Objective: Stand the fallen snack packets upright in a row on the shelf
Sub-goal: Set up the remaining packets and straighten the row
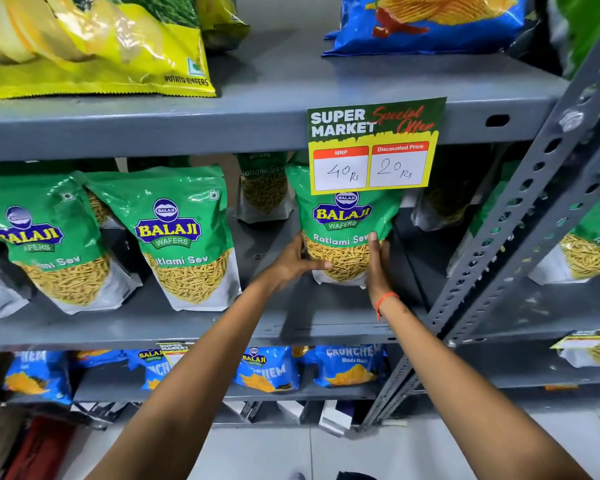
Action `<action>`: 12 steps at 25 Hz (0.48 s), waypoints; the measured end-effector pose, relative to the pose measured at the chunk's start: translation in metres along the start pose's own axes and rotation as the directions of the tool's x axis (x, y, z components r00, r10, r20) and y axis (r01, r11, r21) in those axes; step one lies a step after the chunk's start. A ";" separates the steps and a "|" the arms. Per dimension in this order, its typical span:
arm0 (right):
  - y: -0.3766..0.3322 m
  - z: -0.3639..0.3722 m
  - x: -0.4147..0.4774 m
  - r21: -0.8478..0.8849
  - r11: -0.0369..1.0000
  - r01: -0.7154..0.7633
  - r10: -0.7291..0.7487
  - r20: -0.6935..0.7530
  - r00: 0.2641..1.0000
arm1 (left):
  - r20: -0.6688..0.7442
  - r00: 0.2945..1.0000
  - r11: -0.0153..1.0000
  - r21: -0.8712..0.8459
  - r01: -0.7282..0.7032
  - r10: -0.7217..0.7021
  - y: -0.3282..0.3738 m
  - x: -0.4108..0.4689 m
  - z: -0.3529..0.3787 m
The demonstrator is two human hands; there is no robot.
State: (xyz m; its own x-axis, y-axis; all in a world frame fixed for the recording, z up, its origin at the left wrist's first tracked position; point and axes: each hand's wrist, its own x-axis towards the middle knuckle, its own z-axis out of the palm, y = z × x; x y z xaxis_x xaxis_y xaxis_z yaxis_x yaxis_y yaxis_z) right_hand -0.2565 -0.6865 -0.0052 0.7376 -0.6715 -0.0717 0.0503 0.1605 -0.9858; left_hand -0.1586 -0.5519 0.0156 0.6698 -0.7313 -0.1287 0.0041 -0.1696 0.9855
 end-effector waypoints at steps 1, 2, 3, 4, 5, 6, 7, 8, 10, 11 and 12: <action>-0.005 -0.001 -0.002 -0.004 1.000 -0.014 0.014 0.011 1.000 | -0.019 1.000 1.000 0.000 -0.008 0.008 -0.001 -0.004 0.001; -0.008 -0.002 -0.001 -0.009 1.000 -0.029 0.029 0.011 1.000 | -0.037 0.999 1.000 0.016 -0.017 0.018 -0.002 -0.006 0.002; -0.012 -0.001 -0.004 -0.006 0.999 -0.054 0.054 0.015 0.998 | -0.055 0.998 0.999 0.036 -0.023 0.025 -0.004 -0.009 0.003; -0.014 -0.001 -0.007 0.003 0.997 -0.074 0.074 0.024 0.997 | -0.073 0.997 0.998 0.056 -0.023 0.027 -0.008 -0.014 0.003; -0.013 -0.001 -0.010 0.008 0.996 -0.089 0.089 0.031 0.996 | -0.094 0.995 0.998 0.067 -0.018 0.024 -0.012 -0.018 0.003; -0.013 -0.001 -0.016 -0.003 0.996 -0.090 0.090 0.035 0.995 | -0.111 0.994 0.998 0.065 -0.005 0.013 -0.015 -0.023 0.003; -0.013 -0.001 -0.023 -0.010 0.997 -0.073 0.074 0.045 0.996 | -0.115 0.993 0.998 0.060 0.003 0.004 -0.016 -0.028 0.003; -0.012 -0.001 -0.028 -0.024 0.997 -0.078 0.079 0.042 0.996 | -0.108 0.994 0.998 0.060 0.004 0.002 -0.018 -0.032 0.003; -0.010 -0.002 -0.033 -0.033 0.998 -0.060 0.062 0.049 0.997 | -0.093 0.996 0.998 0.055 -0.004 0.009 -0.020 -0.038 0.002; -0.009 -0.004 -0.035 -0.039 0.998 -0.047 0.049 0.051 0.997 | -0.096 0.995 0.999 0.048 -0.006 0.010 -0.021 -0.040 0.000; -0.009 -0.004 -0.035 -0.042 0.999 -0.018 0.020 0.049 0.999 | -0.092 0.996 0.999 0.038 -0.004 0.007 -0.021 -0.040 -0.002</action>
State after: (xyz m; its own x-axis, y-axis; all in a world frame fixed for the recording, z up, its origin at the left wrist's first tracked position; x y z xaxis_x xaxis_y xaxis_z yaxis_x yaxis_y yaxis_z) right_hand -0.2860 -0.6674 0.0058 0.7702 -0.6322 -0.0840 0.0085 0.1419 -0.9898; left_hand -0.1844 -0.5179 0.0003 0.7356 -0.6683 -0.1110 -0.0262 -0.1918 0.9811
